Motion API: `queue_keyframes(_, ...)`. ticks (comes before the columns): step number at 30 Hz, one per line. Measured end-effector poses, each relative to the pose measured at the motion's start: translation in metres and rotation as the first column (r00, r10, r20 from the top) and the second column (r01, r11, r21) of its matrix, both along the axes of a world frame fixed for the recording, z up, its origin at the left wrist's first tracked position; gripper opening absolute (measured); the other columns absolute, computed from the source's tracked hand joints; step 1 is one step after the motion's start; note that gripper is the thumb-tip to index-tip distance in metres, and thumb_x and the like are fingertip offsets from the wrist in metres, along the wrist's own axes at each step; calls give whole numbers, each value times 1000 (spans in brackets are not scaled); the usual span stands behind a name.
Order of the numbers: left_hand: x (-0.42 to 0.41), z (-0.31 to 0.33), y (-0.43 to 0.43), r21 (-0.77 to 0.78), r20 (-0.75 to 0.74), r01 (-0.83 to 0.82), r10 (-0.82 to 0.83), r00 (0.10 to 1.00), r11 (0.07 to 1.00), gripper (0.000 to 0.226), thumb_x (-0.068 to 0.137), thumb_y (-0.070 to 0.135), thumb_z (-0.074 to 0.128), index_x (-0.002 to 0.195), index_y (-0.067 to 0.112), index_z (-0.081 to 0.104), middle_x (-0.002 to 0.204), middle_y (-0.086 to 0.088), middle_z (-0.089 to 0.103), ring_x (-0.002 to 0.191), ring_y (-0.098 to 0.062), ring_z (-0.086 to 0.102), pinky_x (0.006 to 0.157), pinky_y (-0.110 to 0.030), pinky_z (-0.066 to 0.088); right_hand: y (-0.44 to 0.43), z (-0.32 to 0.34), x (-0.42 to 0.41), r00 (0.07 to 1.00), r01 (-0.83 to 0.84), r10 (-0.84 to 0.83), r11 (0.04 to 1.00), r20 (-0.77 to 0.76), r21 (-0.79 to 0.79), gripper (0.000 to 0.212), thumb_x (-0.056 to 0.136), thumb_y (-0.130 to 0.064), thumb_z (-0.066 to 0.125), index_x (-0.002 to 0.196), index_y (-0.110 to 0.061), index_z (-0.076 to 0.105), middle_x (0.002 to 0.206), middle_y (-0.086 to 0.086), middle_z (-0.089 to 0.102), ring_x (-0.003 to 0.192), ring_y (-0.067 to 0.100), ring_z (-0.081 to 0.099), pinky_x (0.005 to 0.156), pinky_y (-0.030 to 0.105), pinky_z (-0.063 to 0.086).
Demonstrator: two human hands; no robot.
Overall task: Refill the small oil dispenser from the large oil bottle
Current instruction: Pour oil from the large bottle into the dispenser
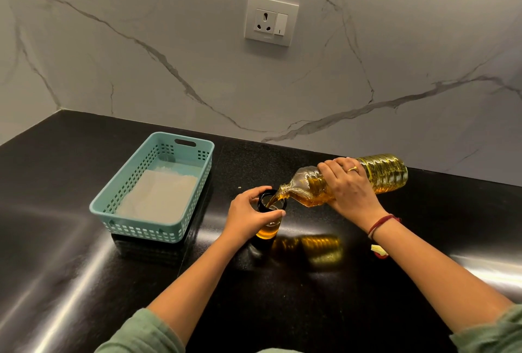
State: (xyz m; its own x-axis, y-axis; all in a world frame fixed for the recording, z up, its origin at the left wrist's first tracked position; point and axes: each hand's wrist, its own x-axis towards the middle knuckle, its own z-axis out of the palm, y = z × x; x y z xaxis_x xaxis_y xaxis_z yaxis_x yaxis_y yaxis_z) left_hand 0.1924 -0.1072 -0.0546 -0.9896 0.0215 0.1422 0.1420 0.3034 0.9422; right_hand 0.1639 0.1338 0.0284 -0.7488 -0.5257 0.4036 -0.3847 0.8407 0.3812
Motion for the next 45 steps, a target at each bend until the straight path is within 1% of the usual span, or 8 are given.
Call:
queue_keyframes(6, 0, -1, 0, -1, 2, -5, 5, 1000, 1000, 64, 62, 39, 88, 121, 29, 65, 115, 11, 68, 110, -6, 59, 87, -12, 41, 1, 3, 0, 1000, -3, 3, 1000, -21, 4, 73, 56, -19, 85, 121, -9, 53, 112, 11, 64, 102, 32, 61, 94, 46, 45)
queue_keyframes(11, 1, 0, 0, 10, 0, 3, -3, 1000, 1000, 63, 62, 36, 88, 120, 28, 66, 114, 11, 68, 109, -4, 59, 85, -9, 40, 1, 5, 1, 999, -14, 14, 1000, -34, 7, 73, 55, -19, 85, 120, -9, 53, 111, 11, 65, 101, 32, 61, 93, 45, 45)
queue_keyframes(24, 1, 0, 0, 9, 8, 1, -1, 1000, 1000, 63, 63, 39, 87, 121, 30, 65, 116, 10, 67, 113, -7, 58, 87, -12, 40, 3, 9, 0, 999, -21, 21, 1000, -43, 2, 75, 55, -20, 86, 120, -9, 51, 112, 12, 65, 101, 33, 61, 94, 45, 45)
queue_keyframes(29, 3, 3, 1, 8, 4, -9, 9, 1000, 1000, 61, 64, 33, 87, 121, 28, 65, 114, 12, 67, 109, -4, 58, 81, -4, 37, 2, 10, -1, 999, -24, 24, 1000, -37, -14, 72, 57, -19, 84, 120, -10, 50, 112, 11, 64, 102, 32, 60, 94, 45, 44)
queue_keyframes(33, 3, 4, 1, 10, 9, -18, 18, 1000, 1000, 62, 64, 32, 88, 121, 28, 65, 112, 12, 67, 107, -2, 58, 80, -1, 38, -1, 7, -1, 1000, -21, 21, 998, 6, -52, 71, 56, -19, 84, 120, -9, 53, 111, 10, 65, 101, 31, 61, 93, 45, 46)
queue_keyframes(37, 4, 5, 1, 20, 9, -11, 11, 1000, 1000, 61, 64, 30, 89, 120, 27, 65, 111, 13, 67, 103, 1, 58, 78, 2, 39, -4, -3, 1, 995, -5, 14, 996, 99, -86, 72, 58, -27, 85, 121, -10, 54, 111, 8, 65, 103, 29, 62, 94, 44, 46)
queue_keyframes(41, 4, 4, 1, 24, 16, -5, 5, 1000, 1000, 63, 63, 33, 89, 121, 28, 65, 112, 14, 67, 105, 1, 58, 79, -4, 40, -4, -12, 3, 989, 3, 11, 995, 146, -101, 68, 63, -29, 82, 123, -11, 54, 112, 7, 65, 103, 28, 62, 95, 44, 46)
queue_keyframes(45, 3, 4, 1, 22, 9, -7, 7, 1000, 1000, 62, 63, 33, 88, 121, 28, 65, 113, 14, 67, 108, 0, 58, 80, -2, 40, -1, -15, 1, 982, 22, -1, 993, 187, -112, 68, 67, -32, 80, 126, -10, 53, 115, 8, 64, 107, 29, 60, 98, 46, 44)
